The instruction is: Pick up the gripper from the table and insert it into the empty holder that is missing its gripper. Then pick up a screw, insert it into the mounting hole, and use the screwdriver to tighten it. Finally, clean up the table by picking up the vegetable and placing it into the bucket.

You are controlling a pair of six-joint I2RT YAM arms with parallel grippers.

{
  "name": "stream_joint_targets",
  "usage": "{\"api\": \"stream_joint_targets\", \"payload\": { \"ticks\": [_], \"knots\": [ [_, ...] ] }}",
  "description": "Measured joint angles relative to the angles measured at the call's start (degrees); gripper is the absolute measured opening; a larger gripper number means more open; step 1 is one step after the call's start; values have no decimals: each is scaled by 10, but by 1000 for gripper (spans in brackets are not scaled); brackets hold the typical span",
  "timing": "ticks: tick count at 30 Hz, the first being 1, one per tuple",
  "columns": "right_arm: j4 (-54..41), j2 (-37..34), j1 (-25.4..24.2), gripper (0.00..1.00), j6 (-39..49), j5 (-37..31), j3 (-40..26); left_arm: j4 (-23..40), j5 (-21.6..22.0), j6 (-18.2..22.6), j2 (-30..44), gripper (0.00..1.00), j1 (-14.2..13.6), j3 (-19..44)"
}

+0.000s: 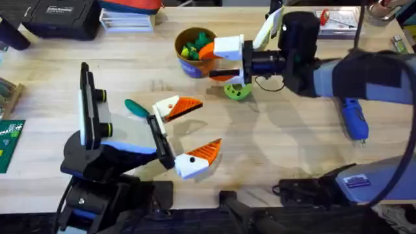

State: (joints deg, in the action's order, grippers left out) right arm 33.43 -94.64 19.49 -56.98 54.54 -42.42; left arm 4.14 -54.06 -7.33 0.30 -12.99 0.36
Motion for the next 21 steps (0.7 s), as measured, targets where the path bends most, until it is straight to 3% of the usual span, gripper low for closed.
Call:
{"api": "stream_joint_targets", "payload": {
  "ticks": [6, 11, 15, 21],
  "knots": [
    [-337, 50, 1, 994, 158, -71, -90, 0, 0, 0, 0, 986, 0, 0],
    [-556, 106, 4, 994, 309, -161, -170, 0, 0, 0, 0, 985, 0, 0],
    [-650, 124, 14, 994, 394, -260, -193, 0, 0, 0, 0, 986, 0, 0],
    [-706, 112, 47, 995, 475, -375, -193, 0, -2, 0, 0, 986, 0, 0]
  ]
}}
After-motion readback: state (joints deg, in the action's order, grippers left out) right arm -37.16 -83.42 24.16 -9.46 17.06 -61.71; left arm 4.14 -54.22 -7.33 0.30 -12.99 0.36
